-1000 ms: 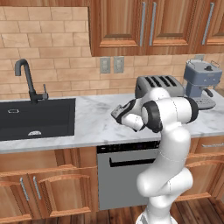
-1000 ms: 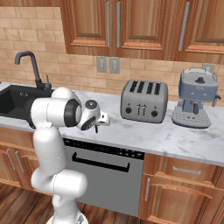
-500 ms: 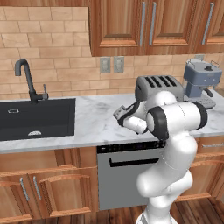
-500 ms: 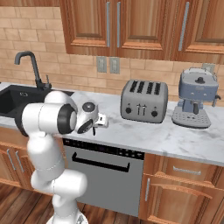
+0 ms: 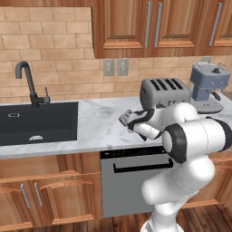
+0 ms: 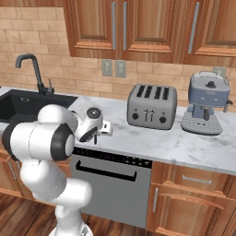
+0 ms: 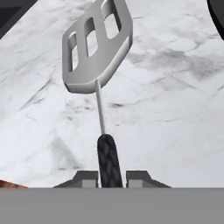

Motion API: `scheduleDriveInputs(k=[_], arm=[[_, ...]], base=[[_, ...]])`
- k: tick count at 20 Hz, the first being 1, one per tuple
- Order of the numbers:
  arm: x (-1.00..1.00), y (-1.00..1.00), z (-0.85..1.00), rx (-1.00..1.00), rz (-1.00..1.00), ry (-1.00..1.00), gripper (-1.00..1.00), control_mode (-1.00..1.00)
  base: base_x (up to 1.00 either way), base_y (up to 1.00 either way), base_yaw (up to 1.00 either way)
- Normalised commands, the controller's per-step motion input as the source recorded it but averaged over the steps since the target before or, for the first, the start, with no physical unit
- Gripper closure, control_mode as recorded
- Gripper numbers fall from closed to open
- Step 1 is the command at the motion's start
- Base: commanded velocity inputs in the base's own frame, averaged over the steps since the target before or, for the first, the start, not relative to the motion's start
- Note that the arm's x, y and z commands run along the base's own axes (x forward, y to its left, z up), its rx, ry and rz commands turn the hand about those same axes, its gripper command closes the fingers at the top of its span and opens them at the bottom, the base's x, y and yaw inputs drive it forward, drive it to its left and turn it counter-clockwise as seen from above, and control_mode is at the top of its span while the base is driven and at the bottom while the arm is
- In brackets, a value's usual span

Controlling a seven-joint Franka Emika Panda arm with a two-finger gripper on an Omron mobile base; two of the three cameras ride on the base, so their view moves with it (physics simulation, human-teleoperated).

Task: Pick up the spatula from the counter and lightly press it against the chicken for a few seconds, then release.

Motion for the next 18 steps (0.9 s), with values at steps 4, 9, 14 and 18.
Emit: scheduleDriveInputs(k=[4, 9, 14, 18], arm=[[-0.43, -0.03, 0.46, 0.05, 0.06, 0.03, 1.00, -1.00], [-0.51, -0.08, 0.31, 0.03, 0.04, 0.00, 1.00, -1.00], [-0.47, -0.04, 0.27, 0.00, 0.02, 0.00, 1.00, -1.00], [-0.36, 0.00, 0.25, 0.00, 0.00, 0.00, 1.00, -1.00]], base=[[0.00, 0.00, 0.00], [0.00, 0.00, 0.00], [0.00, 0.00, 0.00], [0.00, 0.00, 0.00]])
